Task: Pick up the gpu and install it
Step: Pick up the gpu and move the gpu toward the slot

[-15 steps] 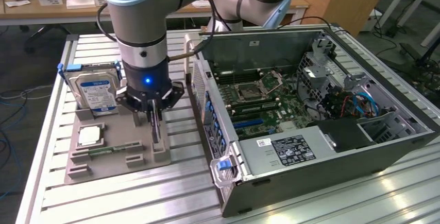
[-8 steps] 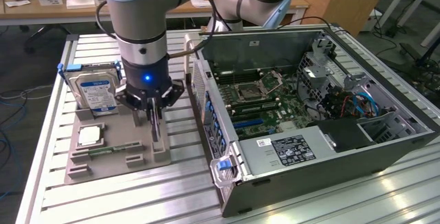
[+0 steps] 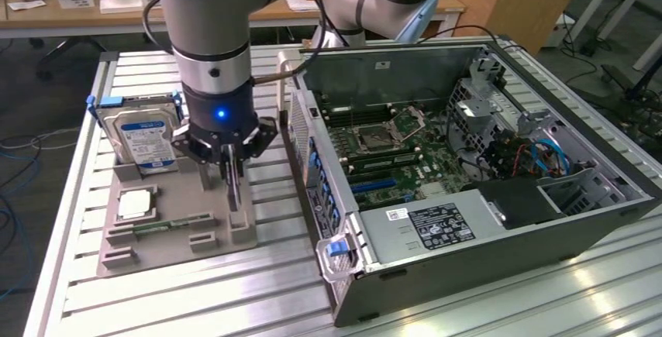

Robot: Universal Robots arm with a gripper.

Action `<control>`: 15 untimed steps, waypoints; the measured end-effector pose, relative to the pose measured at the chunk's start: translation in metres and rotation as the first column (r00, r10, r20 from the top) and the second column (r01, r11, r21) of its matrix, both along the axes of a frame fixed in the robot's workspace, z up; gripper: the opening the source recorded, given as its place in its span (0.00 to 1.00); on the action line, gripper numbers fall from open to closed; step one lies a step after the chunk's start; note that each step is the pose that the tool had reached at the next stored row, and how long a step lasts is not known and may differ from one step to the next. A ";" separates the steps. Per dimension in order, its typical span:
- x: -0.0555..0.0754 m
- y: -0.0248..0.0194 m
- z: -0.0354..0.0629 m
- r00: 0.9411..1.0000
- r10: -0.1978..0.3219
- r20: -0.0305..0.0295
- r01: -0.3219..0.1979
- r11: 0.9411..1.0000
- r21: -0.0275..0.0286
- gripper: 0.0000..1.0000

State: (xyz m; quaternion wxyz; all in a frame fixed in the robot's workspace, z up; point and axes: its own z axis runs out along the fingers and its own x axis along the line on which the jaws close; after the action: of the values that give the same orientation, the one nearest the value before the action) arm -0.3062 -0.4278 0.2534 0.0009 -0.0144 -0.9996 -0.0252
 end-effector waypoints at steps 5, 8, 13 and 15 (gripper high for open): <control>0.000 0.0000 0.0047 1.000 0.000 0.000 0.000 1.000 0.000 0.28; 0.000 0.0000 0.0082 1.000 0.000 0.000 0.000 1.000 0.000 0.28; 0.000 0.0000 0.0138 1.000 0.000 0.000 0.000 1.000 0.000 0.28; 0.000 0.0000 0.0157 1.000 0.000 0.000 0.000 1.000 0.000 0.28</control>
State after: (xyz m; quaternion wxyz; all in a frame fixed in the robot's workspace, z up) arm -0.3062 -0.4278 0.2691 0.0009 -0.0144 -0.9996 -0.0252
